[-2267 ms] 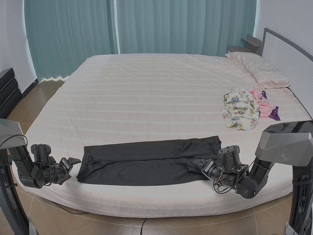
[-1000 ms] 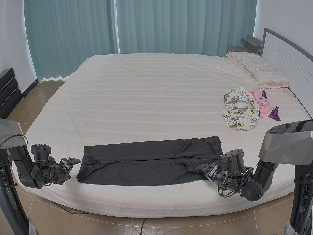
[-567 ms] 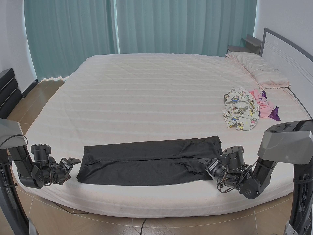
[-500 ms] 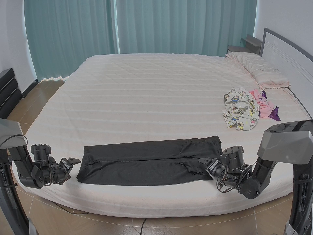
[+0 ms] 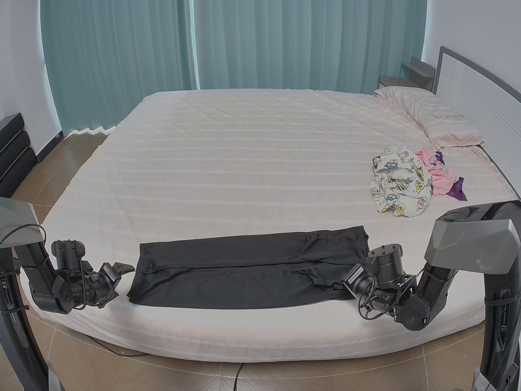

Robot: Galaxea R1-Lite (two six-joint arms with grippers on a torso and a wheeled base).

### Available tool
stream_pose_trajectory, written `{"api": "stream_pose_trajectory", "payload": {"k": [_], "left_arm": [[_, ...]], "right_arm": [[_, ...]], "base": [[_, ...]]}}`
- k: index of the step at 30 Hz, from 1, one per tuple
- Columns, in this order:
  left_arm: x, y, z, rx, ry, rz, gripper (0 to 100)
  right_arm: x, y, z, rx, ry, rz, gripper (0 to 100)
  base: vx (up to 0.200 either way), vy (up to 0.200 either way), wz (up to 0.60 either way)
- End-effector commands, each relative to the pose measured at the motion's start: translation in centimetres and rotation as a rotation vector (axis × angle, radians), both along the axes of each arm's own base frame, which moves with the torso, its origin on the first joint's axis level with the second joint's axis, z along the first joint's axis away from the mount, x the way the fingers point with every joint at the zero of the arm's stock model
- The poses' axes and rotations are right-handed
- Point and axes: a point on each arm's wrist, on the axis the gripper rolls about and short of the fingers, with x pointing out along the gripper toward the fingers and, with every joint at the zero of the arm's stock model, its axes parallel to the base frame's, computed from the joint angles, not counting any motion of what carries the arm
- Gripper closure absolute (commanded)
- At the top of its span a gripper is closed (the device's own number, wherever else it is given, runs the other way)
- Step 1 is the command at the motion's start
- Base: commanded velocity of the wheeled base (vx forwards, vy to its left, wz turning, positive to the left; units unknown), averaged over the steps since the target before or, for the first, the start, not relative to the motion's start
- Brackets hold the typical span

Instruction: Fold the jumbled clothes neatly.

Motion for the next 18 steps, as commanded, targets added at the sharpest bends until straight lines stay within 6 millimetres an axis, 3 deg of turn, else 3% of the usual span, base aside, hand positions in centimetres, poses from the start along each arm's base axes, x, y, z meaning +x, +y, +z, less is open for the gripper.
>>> {"api": "stream_pose_trajectory", "payload": {"k": [1,11,18], "left_arm": [[0.0,0.0,0.0,0.000,-0.001,0.001,0],[0.0,0.0,0.0,-0.001,0.000,0.000,0],[0.0,0.0,0.0,0.000,-0.001,0.001,0]], "right_arm": [[-0.2,-0.1,0.0,-0.016,0.004,-0.014,100],[-0.4,-0.3,0.6,-0.018,-0.005,-0.013,100],[-1.1,-0.6,2.7,-0.007,-0.044,0.000,100]], "base": [[0.000,0.000,0.00],[0.000,0.000,0.00],[0.000,0.000,0.00]]}}
